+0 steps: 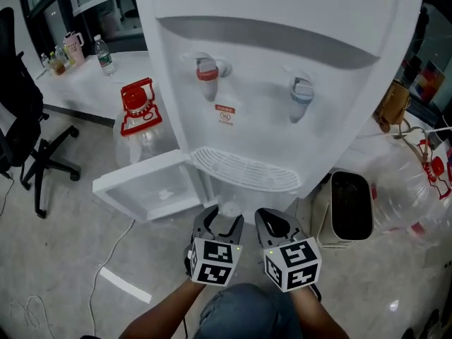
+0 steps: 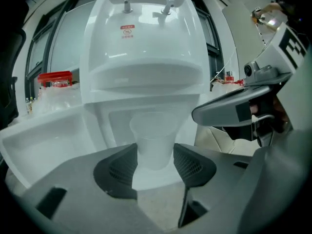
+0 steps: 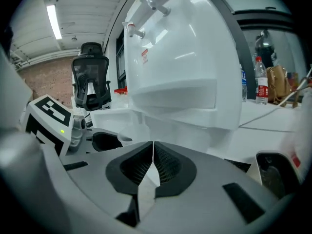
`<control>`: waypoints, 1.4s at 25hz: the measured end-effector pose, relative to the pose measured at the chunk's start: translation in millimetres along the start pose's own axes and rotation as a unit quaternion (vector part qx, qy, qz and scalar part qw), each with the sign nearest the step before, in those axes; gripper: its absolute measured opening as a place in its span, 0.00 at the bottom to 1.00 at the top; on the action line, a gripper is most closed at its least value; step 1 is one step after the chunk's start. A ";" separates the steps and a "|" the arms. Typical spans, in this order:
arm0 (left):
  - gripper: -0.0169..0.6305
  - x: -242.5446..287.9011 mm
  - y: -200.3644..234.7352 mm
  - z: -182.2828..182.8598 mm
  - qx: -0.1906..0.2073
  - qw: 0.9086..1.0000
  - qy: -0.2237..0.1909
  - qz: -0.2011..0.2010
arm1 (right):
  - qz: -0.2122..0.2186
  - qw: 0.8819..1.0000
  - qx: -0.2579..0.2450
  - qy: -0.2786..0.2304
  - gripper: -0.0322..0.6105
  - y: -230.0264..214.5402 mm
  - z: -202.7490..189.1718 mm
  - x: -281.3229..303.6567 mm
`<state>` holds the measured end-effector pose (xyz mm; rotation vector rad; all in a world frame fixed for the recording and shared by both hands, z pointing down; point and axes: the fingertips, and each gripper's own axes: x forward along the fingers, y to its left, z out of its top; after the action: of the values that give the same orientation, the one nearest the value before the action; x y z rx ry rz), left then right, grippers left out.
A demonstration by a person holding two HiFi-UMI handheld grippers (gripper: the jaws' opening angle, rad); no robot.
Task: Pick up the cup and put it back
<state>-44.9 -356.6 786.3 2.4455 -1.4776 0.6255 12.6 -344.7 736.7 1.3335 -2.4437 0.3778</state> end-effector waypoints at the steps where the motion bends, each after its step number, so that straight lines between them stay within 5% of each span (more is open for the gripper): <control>1: 0.37 6.0 -1.2 -5.2 0.000 1.000 0.001 -0.003 | -0.001 1.000 0.001 0.000 0.09 -1.7 -4.2 3.7; 22: 0.37 143.7 -10.0 -93.9 0.011 1.000 -0.003 -0.022 | -0.036 0.999 0.015 0.016 0.08 -32.6 -77.0 51.6; 35: 0.38 206.7 -8.9 -111.1 0.015 0.999 -0.005 -0.029 | -0.056 0.997 0.020 0.039 0.09 -52.4 -96.3 59.6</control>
<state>19.5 -471.8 980.6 2.5072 -1.4062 0.6301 42.1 -380.7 852.5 1.4375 -2.2985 0.4441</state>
